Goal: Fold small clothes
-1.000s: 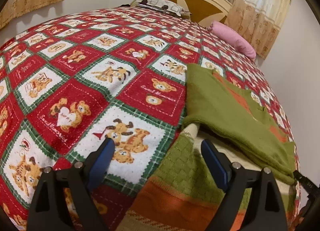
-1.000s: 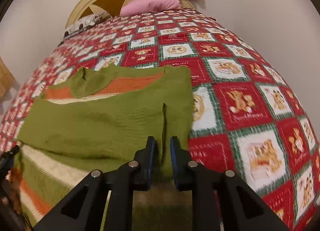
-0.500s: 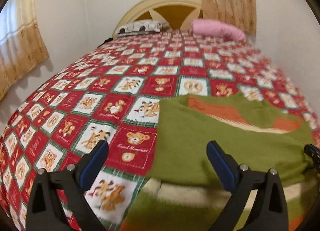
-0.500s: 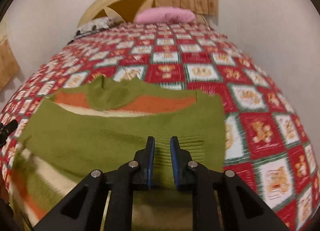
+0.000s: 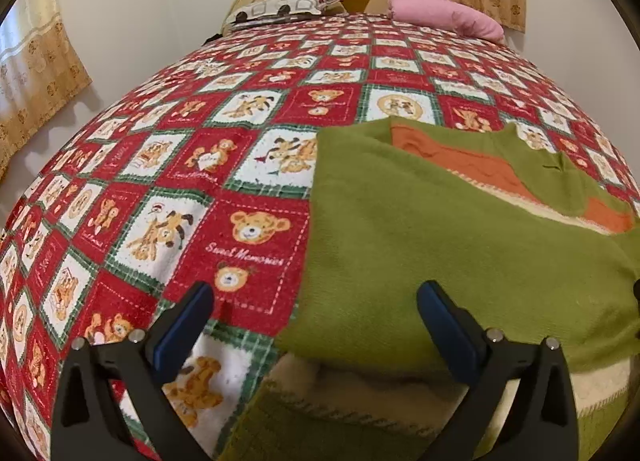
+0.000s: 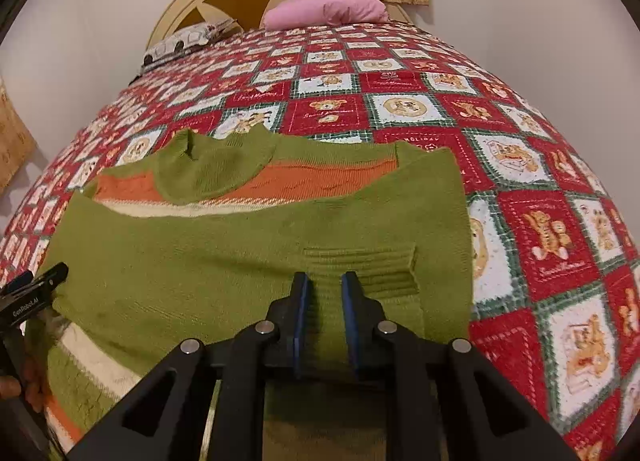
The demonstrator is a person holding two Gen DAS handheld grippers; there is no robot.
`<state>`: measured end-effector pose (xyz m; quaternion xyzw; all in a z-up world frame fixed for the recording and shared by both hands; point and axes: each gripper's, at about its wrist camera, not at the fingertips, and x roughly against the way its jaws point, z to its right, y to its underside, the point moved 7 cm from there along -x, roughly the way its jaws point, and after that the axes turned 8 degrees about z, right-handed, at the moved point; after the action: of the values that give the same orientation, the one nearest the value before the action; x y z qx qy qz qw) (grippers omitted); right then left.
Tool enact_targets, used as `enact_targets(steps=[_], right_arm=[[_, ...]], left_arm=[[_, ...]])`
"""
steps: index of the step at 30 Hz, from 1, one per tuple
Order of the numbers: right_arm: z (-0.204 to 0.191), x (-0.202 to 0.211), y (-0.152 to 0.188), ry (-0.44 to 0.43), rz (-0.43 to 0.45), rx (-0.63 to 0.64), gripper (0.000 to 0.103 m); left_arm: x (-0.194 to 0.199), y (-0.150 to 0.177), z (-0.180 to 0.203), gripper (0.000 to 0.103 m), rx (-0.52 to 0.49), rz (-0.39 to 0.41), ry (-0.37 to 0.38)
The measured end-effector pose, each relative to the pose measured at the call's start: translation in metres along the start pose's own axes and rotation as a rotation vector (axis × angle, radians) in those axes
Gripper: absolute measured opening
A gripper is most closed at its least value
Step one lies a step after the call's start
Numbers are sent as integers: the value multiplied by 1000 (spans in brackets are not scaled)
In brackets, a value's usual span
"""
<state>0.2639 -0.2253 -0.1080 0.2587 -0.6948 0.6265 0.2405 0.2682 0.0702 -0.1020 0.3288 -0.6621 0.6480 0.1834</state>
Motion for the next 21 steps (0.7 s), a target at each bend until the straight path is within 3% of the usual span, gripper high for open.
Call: enact_targets(steps=[3,5,6,13,18,21], right_arm=[[2,36,2,-17,44,-4,24],[7,63,8,-39,78,-8,48],[11,80,13,-34,96,0,49],[51,181,56,-10,166,0,49],[70,220,109,-29,96,-29,49],[68,233,137,-48,61,-10,49]], left_arm=[[21,4,-3,103,-48,45,23],[40,15,-5,103,-99,71,50],[48,22,-6,103,-122,72,74],[110,86,-41,103,-181,87,229],[141,126,-72,103,-171,83,236],[152,144,-81,102,-126,53,282]])
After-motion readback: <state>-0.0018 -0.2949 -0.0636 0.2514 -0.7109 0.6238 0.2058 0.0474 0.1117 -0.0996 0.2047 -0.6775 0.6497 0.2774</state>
